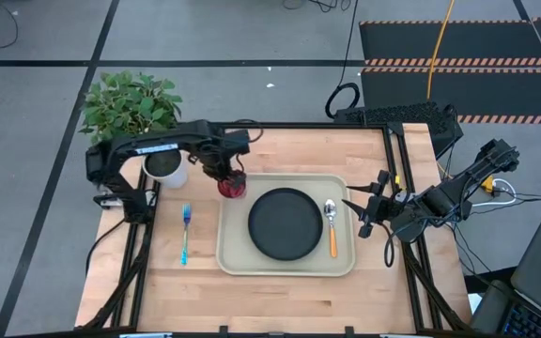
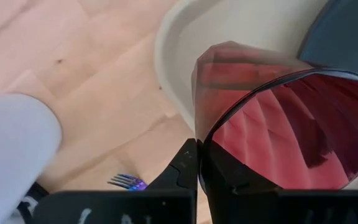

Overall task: Pick and place plate/cup/fork/spoon on tray
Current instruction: Put the red cup on the top left of the tray

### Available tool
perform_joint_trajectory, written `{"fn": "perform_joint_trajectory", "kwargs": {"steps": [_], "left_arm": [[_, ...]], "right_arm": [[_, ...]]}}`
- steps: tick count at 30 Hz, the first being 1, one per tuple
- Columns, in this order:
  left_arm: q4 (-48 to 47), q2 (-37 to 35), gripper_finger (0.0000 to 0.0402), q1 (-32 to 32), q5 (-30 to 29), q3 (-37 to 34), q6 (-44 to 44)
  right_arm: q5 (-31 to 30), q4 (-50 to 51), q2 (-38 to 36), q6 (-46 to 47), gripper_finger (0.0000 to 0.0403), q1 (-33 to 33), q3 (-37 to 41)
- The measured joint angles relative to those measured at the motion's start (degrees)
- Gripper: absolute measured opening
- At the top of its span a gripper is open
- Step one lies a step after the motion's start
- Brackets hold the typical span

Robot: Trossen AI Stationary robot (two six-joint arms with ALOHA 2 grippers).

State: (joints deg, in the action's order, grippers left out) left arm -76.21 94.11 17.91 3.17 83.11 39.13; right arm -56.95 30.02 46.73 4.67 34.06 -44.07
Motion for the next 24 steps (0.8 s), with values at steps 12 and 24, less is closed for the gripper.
{"fn": "perform_joint_trajectory", "kwargs": {"steps": [12, 24], "left_arm": [[1.1, 1.2, 0.0007, -0.1, -1.8, 0.5, 1.3], [2.5, 5.1, 0.0007, -1.1, -3.2, 0.4, 1.6]], "right_arm": [[0.0, 0.1, 0.0, -0.6, 0.0169, 0.0, 0.0], [0.0, 0.2, 0.0, 0.1, 0.0169, 0.0, 0.0]]}}
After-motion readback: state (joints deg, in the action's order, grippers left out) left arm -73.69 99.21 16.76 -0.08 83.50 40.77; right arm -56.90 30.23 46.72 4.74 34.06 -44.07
